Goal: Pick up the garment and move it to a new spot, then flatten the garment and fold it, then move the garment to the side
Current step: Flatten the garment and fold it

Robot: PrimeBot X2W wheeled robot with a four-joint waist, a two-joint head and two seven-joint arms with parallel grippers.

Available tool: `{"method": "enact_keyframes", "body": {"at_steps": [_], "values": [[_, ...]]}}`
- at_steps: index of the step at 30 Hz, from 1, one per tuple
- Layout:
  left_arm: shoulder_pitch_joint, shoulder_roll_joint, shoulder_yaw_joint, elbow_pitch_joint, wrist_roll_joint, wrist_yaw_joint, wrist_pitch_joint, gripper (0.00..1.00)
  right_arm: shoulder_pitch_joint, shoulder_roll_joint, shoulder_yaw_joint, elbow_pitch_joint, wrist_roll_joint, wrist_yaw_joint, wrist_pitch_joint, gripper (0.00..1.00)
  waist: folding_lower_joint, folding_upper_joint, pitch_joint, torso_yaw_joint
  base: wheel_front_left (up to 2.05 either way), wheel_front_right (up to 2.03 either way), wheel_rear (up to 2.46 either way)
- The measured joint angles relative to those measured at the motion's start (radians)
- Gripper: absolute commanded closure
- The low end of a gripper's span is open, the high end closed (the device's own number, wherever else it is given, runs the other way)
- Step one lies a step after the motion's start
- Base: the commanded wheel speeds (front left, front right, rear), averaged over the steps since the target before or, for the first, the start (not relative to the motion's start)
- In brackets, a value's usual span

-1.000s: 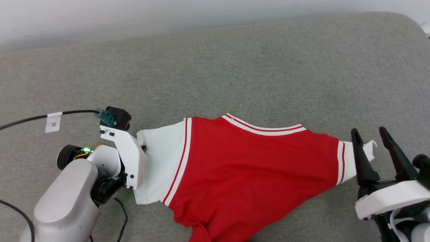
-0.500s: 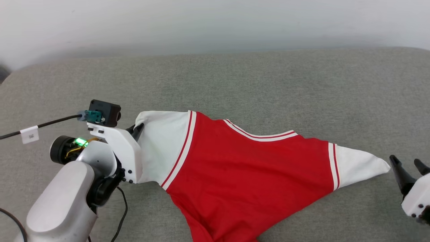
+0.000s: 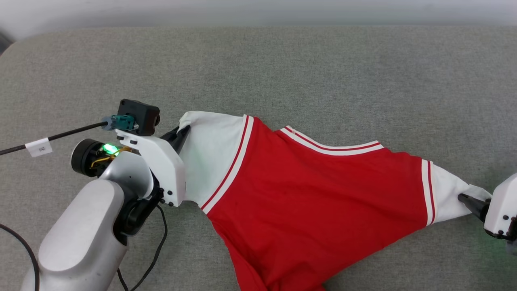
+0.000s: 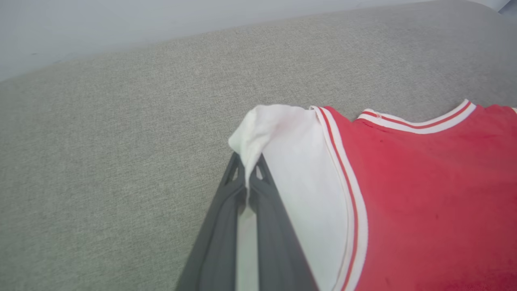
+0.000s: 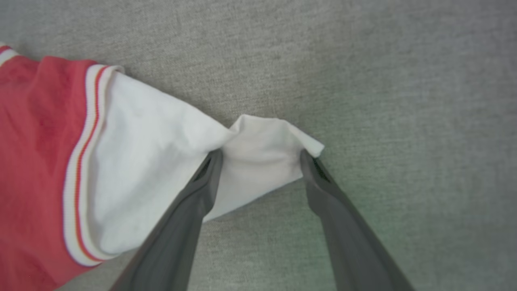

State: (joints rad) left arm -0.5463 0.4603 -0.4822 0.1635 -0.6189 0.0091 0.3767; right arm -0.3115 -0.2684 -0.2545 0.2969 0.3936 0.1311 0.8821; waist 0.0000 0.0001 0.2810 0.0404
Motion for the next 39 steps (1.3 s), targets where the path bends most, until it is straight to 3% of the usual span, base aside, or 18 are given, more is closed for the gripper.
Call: {"method": "enact_keyframes", "body": {"at_steps": [3,4,5,6,15,25,33,39], "values": [[-0.003,0.001,-0.001,-0.002,-0.001,0.000,0.003,1.00,-0.016,0.009,-0.011,0.013,0.002,0.000,0.033,0.00,0.0000,0.0000,0.008,0.003,0.00,0.00,0.00],[-0.003,0.002,-0.001,-0.002,-0.001,0.000,0.003,1.00,-0.020,0.010,-0.013,0.019,0.003,0.000,0.043,0.55,0.0000,-0.0001,0.008,0.002,0.00,0.00,0.00],[-0.004,0.002,-0.001,-0.002,-0.002,0.000,0.003,1.00,-0.025,0.014,-0.015,0.022,0.005,0.000,0.052,0.93,0.0000,0.0000,0.007,0.000,0.00,0.00,0.00],[-0.004,0.003,-0.001,-0.002,-0.003,0.000,0.003,1.00,-0.028,0.018,-0.017,0.026,0.009,0.000,0.057,1.00,0.0000,0.0000,0.006,-0.001,0.00,0.00,0.00],[0.001,0.007,0.001,0.009,-0.018,0.004,-0.001,1.00,-0.033,0.019,-0.004,0.021,0.033,0.000,0.081,1.00,0.0000,0.0000,-0.030,-0.018,0.00,0.00,0.00],[-0.025,0.027,0.031,0.033,0.002,0.025,-0.055,1.00,-0.121,-0.071,0.069,-0.136,-0.013,0.000,-0.084,1.00,0.0000,-0.0001,-0.136,-0.033,0.00,0.00,0.00],[-0.163,0.026,0.071,0.093,0.007,0.030,-0.087,1.00,-0.302,-0.140,0.123,-0.147,-0.042,0.000,-0.159,1.00,-0.0001,0.0000,-0.216,-0.046,0.00,0.00,0.00],[-0.342,0.015,0.108,0.182,0.007,0.026,-0.106,1.00,-0.500,-0.159,0.176,-0.084,-0.051,0.000,-0.212,1.00,0.0000,0.0000,-0.193,-0.055,0.00,0.00,0.00]]}}
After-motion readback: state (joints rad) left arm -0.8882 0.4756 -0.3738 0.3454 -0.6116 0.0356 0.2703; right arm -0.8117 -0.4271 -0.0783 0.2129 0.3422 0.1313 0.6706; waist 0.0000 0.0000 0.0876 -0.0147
